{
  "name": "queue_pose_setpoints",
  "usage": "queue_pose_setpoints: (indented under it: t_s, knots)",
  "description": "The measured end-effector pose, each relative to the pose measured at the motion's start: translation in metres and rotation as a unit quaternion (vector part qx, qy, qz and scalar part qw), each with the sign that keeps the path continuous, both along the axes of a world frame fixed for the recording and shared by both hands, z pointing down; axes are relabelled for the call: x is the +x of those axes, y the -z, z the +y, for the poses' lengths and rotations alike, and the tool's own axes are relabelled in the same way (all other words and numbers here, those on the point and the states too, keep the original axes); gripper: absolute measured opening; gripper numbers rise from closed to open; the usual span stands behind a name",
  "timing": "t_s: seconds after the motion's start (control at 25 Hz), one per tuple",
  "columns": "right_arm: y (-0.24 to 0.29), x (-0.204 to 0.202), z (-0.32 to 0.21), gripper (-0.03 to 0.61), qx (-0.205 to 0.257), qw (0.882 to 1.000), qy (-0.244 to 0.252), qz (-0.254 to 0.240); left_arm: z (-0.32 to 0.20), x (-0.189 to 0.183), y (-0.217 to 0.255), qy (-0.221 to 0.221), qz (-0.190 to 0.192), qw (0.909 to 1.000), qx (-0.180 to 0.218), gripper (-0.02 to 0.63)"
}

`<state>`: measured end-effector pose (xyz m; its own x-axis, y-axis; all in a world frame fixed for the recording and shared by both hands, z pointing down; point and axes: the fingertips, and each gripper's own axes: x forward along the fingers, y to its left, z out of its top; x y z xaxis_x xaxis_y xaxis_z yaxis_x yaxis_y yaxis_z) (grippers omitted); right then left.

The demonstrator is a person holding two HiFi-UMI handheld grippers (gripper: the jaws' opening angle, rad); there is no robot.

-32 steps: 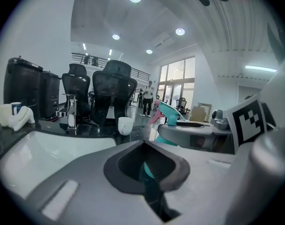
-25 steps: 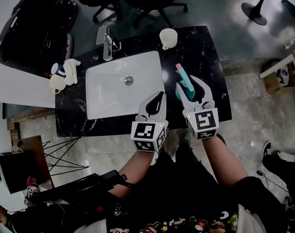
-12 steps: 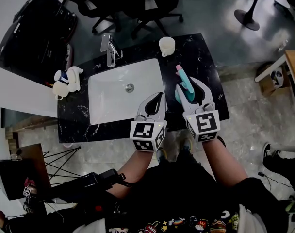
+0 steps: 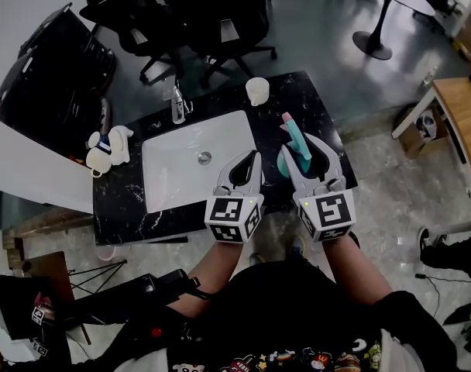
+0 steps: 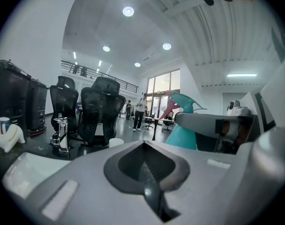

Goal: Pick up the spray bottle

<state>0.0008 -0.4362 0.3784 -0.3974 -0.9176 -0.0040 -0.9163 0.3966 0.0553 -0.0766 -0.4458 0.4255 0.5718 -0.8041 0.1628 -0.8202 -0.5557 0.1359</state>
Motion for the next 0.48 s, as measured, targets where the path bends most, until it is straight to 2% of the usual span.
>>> queue_pose_setpoints:
  t_s: [0.48]
  knots:
    - [0.011,0.002,0.048,0.176,0.004,1.000,-0.030,-0.001,0.031,-0.006,0.037,-0.020,0.013,0.9989,0.040,0.000]
